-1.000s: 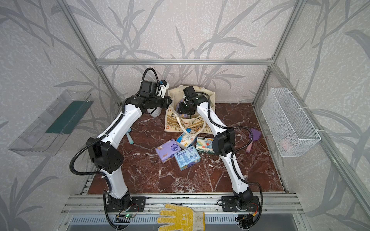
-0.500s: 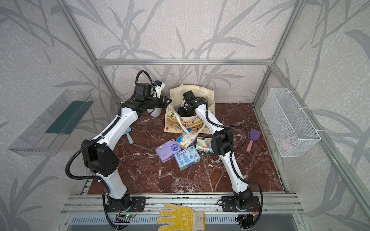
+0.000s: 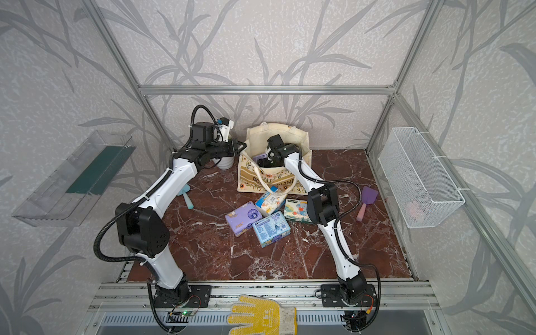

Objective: Put tissues into the canvas bag
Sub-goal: Place the pack of facial tissues in the canvas bag.

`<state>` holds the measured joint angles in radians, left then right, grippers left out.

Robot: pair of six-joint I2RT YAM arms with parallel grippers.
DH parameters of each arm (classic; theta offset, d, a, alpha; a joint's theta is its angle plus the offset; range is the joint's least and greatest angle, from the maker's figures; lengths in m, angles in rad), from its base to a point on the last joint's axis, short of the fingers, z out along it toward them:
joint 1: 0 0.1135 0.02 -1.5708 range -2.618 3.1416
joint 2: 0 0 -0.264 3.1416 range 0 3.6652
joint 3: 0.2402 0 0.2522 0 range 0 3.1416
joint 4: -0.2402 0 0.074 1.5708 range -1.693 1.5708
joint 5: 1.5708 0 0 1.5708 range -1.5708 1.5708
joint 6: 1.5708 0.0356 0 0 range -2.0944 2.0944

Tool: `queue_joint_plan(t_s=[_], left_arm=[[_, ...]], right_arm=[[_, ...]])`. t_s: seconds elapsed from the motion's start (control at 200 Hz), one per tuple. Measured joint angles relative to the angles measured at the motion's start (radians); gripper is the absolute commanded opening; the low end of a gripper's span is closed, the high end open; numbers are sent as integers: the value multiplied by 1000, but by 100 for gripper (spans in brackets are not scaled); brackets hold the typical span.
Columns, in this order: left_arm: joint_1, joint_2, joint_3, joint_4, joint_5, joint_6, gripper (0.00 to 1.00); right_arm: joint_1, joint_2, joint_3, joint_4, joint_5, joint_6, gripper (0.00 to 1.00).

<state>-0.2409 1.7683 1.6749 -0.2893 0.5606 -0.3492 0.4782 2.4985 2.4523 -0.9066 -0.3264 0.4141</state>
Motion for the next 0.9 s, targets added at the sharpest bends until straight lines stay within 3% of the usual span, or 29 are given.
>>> queue_joint_plan(t_s=[0.16, 0.665, 0.905], left_arm=[[0, -67, -71, 21, -39, 1, 19], [0, -220, -187, 63, -172, 14, 70], [0, -344, -314, 63, -268, 24, 86]], right_arm=[[0, -31, 0, -9, 45, -30, 99], [19, -282, 0, -11, 154, -118, 99], [37, -411, -77, 4, 222, -207, 99]])
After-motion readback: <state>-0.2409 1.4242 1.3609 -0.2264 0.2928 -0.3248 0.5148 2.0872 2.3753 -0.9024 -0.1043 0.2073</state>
